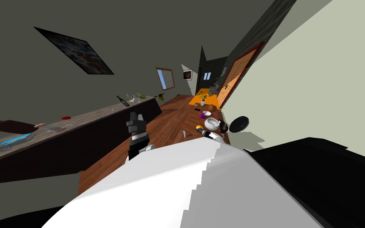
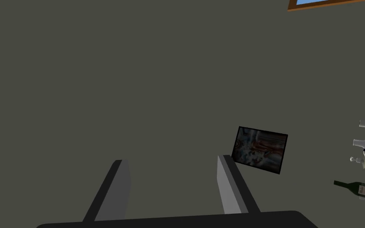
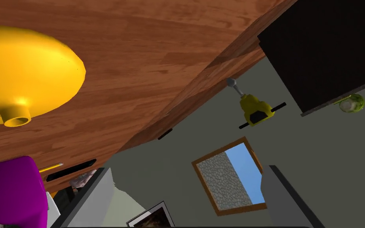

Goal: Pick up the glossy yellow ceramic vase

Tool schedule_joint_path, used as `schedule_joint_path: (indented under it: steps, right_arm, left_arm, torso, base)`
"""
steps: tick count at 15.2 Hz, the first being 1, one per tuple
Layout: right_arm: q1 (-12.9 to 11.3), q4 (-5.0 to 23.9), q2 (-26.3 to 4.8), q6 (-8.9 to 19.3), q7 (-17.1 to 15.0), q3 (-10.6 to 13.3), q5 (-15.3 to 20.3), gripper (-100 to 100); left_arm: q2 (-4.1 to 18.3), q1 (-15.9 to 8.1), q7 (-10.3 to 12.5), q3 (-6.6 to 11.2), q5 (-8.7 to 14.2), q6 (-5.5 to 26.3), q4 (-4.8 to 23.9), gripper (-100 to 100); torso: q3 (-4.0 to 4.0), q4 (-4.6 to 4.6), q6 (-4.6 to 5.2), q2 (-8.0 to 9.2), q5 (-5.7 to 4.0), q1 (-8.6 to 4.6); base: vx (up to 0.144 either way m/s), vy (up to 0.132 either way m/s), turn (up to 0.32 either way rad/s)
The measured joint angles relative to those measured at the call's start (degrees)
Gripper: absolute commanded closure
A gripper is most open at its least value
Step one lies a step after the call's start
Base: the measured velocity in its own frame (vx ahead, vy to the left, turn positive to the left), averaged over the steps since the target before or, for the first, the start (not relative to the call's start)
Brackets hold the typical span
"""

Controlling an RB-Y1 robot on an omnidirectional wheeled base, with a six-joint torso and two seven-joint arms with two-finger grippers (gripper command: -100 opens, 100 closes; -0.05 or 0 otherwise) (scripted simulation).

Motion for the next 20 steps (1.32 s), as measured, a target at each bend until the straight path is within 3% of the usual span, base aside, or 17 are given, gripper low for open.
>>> schedule_joint_path:
  steps: [4, 6, 14, 20]
  right_arm:
    - [-2.16, 6.52, -1.08, -0.26, 0.51, 0.71, 2.82, -100]
    - [-2.21, 8.10, -1.94, 0.34, 0.30, 1.35, 4.04, -100]
    - [-6.49, 19.76, -4.19, 1.15, 0.77, 3.47, 9.90, -100]
    - [-8.04, 25.38, -6.29, 2.57, 0.02, 5.50, 13.78, -100]
  left_arm:
    - [0.00, 0.00, 0.00, 0.00, 0.00, 0.00, 0.00, 0]
    - [0.00, 0.00, 0.00, 0.00, 0.00, 0.00, 0.00, 0]
    - [0.00, 0.00, 0.00, 0.00, 0.00, 0.00, 0.00, 0]
    - [0.00, 0.00, 0.00, 0.00, 0.00, 0.00, 0.00, 0]
  torso:
    - [-0.01, 0.00, -0.01, -0.03, 0.01, 0.02]
    - [-0.01, -0.01, 0.02, 0.00, 0.01, 0.02]
    - [0.00, 0.00, 0.01, 0.01, 0.00, -0.03]
    - [0.01, 0.00, 0.03, 0.03, 0.00, -0.01]
  base:
    - [0.044, 0.037, 0.134]
    - [0.032, 0.030, 0.060]
    - [0.040, 0.027, 0.111]
    - [0.037, 0.023, 0.088]
